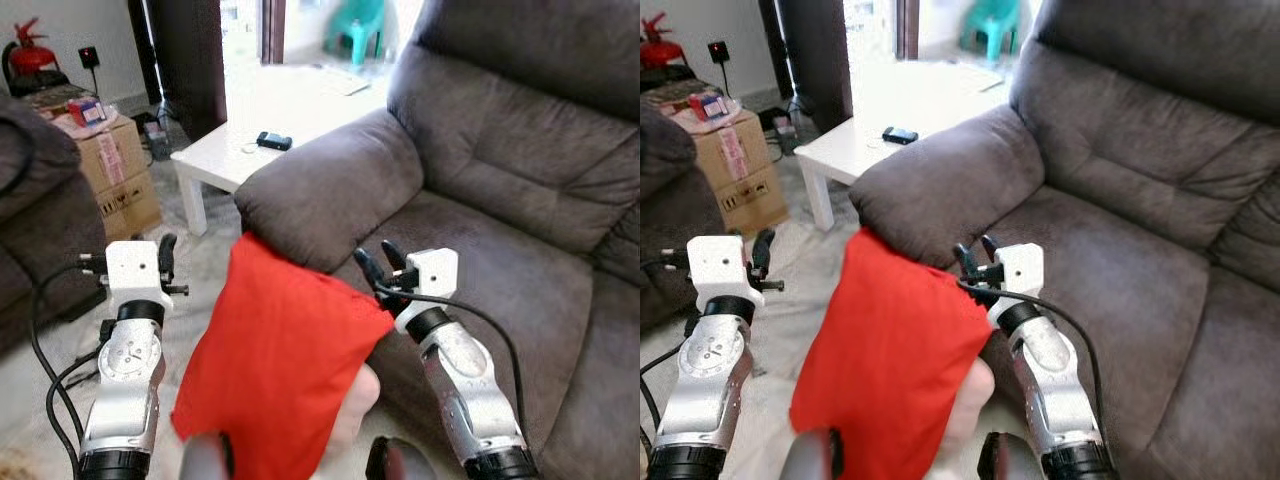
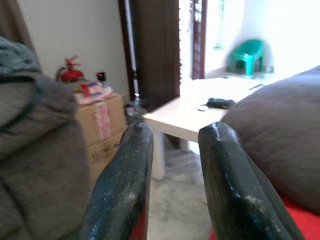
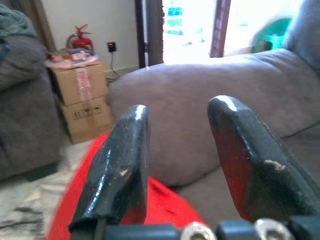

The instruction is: Move the pillow to the sofa from floor

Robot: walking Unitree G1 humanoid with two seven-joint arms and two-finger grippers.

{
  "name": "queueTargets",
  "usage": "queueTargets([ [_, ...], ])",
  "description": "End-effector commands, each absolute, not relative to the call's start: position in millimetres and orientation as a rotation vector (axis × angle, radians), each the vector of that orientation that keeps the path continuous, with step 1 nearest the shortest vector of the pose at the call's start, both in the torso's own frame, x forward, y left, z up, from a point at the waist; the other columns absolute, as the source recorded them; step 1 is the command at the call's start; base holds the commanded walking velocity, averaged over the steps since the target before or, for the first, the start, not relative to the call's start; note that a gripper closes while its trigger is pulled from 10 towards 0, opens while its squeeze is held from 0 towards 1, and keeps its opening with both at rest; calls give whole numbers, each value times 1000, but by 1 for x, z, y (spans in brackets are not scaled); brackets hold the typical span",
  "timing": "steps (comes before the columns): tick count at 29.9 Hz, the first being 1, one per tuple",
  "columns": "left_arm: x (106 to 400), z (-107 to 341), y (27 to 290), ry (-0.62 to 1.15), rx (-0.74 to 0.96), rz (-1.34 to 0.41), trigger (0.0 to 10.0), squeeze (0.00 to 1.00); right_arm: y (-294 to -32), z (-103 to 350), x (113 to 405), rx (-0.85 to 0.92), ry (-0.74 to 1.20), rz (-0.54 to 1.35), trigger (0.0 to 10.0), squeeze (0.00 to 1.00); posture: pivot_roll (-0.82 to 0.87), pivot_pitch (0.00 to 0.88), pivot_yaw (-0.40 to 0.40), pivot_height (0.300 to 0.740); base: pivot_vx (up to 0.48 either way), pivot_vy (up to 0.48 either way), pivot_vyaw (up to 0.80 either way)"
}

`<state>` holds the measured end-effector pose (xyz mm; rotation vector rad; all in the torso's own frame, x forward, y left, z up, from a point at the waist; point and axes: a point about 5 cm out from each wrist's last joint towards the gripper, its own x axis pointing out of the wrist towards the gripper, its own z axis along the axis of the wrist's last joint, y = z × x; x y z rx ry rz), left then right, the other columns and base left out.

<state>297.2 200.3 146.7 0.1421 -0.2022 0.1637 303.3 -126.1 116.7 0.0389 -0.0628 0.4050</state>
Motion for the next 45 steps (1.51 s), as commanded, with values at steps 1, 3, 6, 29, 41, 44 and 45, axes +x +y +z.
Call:
queueTargets([
  [1,297,152,200,-221,148,160,10000,0,-127,120,304,37,-77,401,10000,0,107,0,-89,556,274,0,0],
  [3,297,152,201,-219,149,162,10000,0,-127,119,303,29,-76,402,10000,0,108,0,-89,556,277,0,0],
  [6,297,152,201,-219,153,160,10000,0,-128,117,304,48,-62,393,10000,0,109,0,-88,556,273,0,0],
  [29,293,139,199,-184,141,122,10000,0,-125,72,334,222,321,276,10000,0,158,0,-117,556,32,0,0],
  [41,215,26,234,218,207,232,10000,0,-112,67,352,281,391,258,10000,0,207,0,-172,556,0,0,0],
  [44,213,25,235,205,196,254,10000,0,-110,60,350,312,432,249,10000,0,214,0,-184,556,0,0,0],
  [45,212,25,235,203,197,254,10000,0,-110,60,349,313,436,247,10000,0,214,0,-184,556,0,0,0],
])
